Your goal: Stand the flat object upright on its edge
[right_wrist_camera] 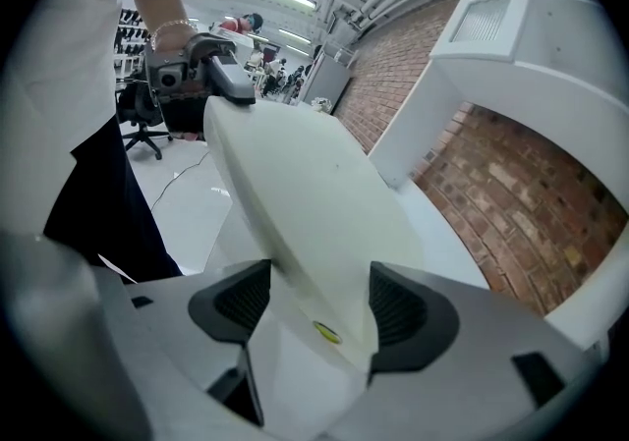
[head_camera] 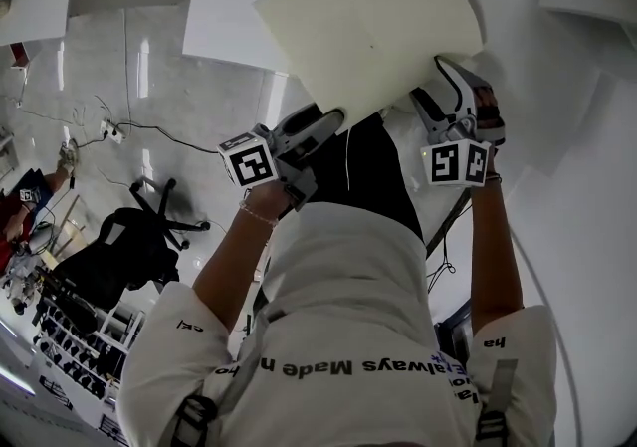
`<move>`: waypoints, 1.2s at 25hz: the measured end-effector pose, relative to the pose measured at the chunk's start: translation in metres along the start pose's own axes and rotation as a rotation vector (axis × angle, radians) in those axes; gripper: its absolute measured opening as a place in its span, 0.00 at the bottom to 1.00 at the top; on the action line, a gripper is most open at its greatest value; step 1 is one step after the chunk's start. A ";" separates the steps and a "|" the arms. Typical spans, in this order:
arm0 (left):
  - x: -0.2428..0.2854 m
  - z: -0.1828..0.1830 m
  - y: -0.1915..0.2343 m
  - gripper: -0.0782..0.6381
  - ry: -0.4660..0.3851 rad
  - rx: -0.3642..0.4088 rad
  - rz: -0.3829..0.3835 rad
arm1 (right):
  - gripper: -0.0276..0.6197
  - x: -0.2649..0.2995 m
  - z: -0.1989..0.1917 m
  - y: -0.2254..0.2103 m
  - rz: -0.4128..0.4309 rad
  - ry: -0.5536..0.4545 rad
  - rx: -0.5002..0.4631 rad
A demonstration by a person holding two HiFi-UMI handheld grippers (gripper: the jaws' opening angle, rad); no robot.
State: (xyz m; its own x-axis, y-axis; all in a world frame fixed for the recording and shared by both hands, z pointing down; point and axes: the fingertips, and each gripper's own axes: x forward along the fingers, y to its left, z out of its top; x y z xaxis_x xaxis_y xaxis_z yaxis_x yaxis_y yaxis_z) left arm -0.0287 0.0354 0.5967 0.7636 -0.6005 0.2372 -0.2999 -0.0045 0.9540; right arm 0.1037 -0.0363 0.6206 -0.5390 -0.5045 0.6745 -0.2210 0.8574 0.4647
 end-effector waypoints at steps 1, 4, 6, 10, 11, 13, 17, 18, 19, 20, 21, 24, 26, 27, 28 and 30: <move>-0.001 0.005 -0.003 0.52 -0.007 0.014 0.005 | 0.49 0.000 0.002 -0.001 -0.004 -0.005 0.006; 0.000 0.020 -0.015 0.52 -0.026 0.052 0.019 | 0.49 0.001 0.006 -0.007 -0.013 -0.015 0.030; -0.001 0.031 -0.024 0.52 -0.042 0.073 0.028 | 0.49 0.003 0.010 -0.013 -0.018 -0.022 0.049; -0.004 0.053 -0.041 0.52 -0.088 0.127 0.048 | 0.48 0.007 0.019 -0.019 -0.028 -0.047 0.092; -0.005 0.058 -0.045 0.52 -0.098 0.143 0.050 | 0.48 0.008 0.021 -0.020 -0.032 -0.054 0.106; -0.005 0.068 -0.052 0.52 -0.111 0.177 0.057 | 0.48 0.011 0.026 -0.023 -0.040 -0.066 0.138; -0.006 0.084 -0.067 0.52 -0.126 0.250 0.077 | 0.48 0.014 0.034 -0.028 -0.054 -0.091 0.196; -0.006 0.088 -0.073 0.52 -0.131 0.269 0.080 | 0.48 0.015 0.037 -0.030 -0.057 -0.096 0.208; -0.006 0.092 -0.078 0.52 -0.135 0.288 0.083 | 0.48 0.015 0.040 -0.032 -0.060 -0.101 0.220; -0.006 0.097 -0.083 0.52 -0.139 0.307 0.087 | 0.48 0.016 0.043 -0.035 -0.062 -0.106 0.232; -0.005 0.101 -0.087 0.52 -0.143 0.325 0.091 | 0.48 0.017 0.045 -0.037 -0.064 -0.111 0.243; -0.003 0.111 -0.096 0.52 -0.156 0.372 0.108 | 0.48 0.021 0.052 -0.042 -0.072 -0.127 0.285; -0.002 0.118 -0.102 0.52 -0.161 0.403 0.119 | 0.48 0.025 0.056 -0.046 -0.075 -0.141 0.316; -0.001 0.121 -0.105 0.52 -0.161 0.418 0.122 | 0.48 0.026 0.059 -0.048 -0.076 -0.148 0.332; 0.000 0.125 -0.108 0.52 -0.160 0.432 0.126 | 0.48 0.028 0.060 -0.050 -0.077 -0.155 0.346; 0.001 0.132 -0.113 0.52 -0.159 0.449 0.134 | 0.48 0.031 0.064 -0.054 -0.080 -0.169 0.371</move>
State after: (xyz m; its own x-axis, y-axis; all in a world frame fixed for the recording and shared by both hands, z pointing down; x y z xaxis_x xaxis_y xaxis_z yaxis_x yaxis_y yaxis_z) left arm -0.0694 -0.0706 0.4653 0.6151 -0.7339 0.2882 -0.6332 -0.2420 0.7352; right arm 0.0466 -0.0915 0.5797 -0.6276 -0.5737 0.5263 -0.5286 0.8103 0.2530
